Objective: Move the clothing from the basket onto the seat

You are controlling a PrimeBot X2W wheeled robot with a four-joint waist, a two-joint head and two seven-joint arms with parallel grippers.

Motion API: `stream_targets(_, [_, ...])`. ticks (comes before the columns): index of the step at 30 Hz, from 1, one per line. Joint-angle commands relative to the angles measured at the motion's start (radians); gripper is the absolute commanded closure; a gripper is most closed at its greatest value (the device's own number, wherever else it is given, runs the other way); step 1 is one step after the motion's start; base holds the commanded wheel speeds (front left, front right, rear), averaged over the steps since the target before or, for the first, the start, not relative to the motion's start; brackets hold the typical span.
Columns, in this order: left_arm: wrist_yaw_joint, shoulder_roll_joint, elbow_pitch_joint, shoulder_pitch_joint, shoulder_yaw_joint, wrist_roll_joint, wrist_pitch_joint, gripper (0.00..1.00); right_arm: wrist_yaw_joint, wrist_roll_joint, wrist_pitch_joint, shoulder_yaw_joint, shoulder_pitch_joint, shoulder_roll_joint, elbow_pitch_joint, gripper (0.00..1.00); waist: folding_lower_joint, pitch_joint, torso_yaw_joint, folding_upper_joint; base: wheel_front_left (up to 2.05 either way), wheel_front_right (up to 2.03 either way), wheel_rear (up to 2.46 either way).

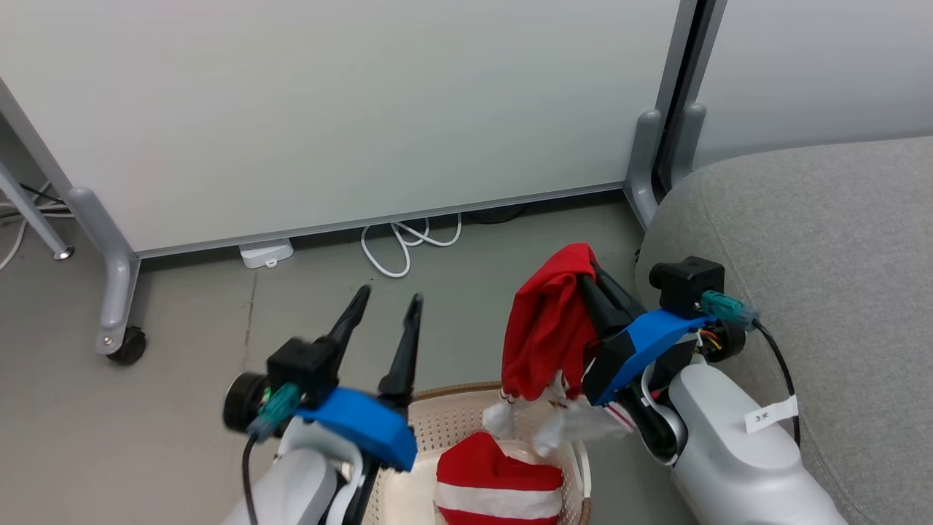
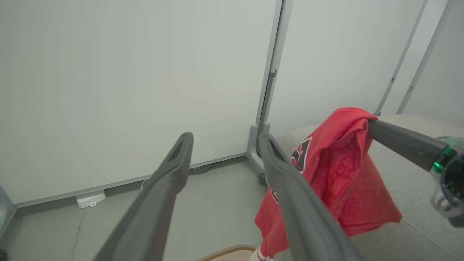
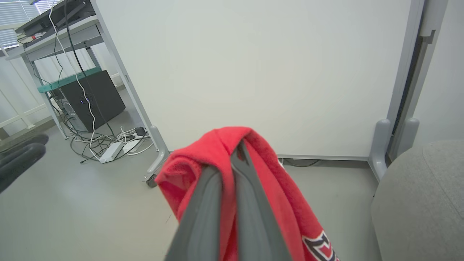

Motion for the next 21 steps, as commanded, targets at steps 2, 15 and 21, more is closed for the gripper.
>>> stream_targets(2, [-0.005, 0.008, -0.042, 0.057, 0.050, 0.046, -0.003, 0.00, 0.000, -0.014, -0.005, -0.015, 0.016, -0.002, -0.014, 1.00, 0.0000, 0.004, 0.001, 0.0000, 0.00, 0.00, 0.00])
stream_targets(15, [-0.103, -0.061, -0.129, 0.289, 0.331, 0.253, -0.003, 0.00, 0.000, -0.052, -0.005, -0.064, 0.039, -0.002, -0.055, 1.00, 0.0000, 0.017, 0.007, 0.0000, 0.00, 0.00, 0.00])
stream_targets(21, [-0.147, -0.097, -0.116, 0.319, 0.401, 0.311, -0.003, 0.00, 0.000, -0.050, -0.005, -0.063, 0.044, -0.002, -0.056, 1.00, 0.0000, 0.018, 0.005, 0.0000, 0.00, 0.00, 0.00])
